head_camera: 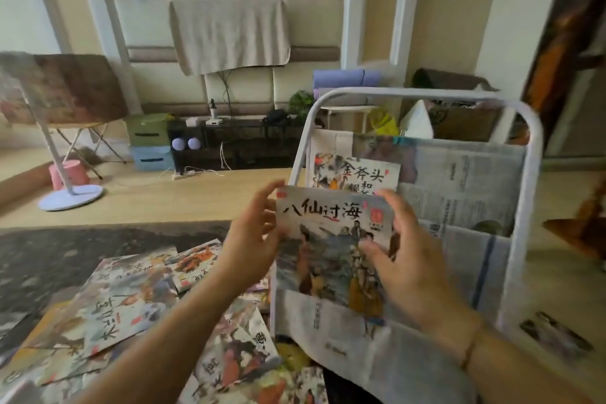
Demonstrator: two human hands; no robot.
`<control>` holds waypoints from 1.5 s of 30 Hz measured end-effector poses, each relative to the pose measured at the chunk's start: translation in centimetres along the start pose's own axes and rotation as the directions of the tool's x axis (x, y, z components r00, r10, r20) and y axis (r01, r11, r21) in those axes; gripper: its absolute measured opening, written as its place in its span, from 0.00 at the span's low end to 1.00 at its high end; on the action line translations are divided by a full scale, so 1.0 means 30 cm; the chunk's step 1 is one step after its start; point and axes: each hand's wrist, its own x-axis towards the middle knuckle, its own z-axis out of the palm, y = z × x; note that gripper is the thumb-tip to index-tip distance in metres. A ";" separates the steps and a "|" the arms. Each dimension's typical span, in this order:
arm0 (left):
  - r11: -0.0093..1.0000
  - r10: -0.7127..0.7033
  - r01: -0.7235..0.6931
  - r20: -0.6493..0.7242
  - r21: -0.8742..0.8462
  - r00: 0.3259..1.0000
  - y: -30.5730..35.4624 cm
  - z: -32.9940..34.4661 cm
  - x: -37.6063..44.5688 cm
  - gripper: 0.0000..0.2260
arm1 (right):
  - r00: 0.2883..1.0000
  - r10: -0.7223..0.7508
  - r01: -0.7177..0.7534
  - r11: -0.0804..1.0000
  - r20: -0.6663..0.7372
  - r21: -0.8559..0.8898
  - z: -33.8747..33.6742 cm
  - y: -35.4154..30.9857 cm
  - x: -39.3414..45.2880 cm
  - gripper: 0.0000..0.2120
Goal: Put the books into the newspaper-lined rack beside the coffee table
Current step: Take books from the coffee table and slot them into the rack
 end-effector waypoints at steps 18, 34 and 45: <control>0.762 0.476 -0.312 -0.163 0.567 0.864 0.078 0.104 0.533 0.20 | 0.944 -0.235 0.124 0.903 -0.231 -0.412 -0.132 0.141 0.445 0.25; 0.453 0.399 -0.224 0.029 0.863 0.916 -0.077 0.165 0.475 0.18 | 0.982 -0.182 0.119 0.780 -0.041 -0.614 -0.015 0.219 0.396 0.15; 0.360 0.404 -0.193 0.034 0.913 0.914 -0.106 0.160 0.482 0.22 | 0.985 -0.170 0.109 0.684 -0.012 -0.722 -0.013 0.209 0.399 0.12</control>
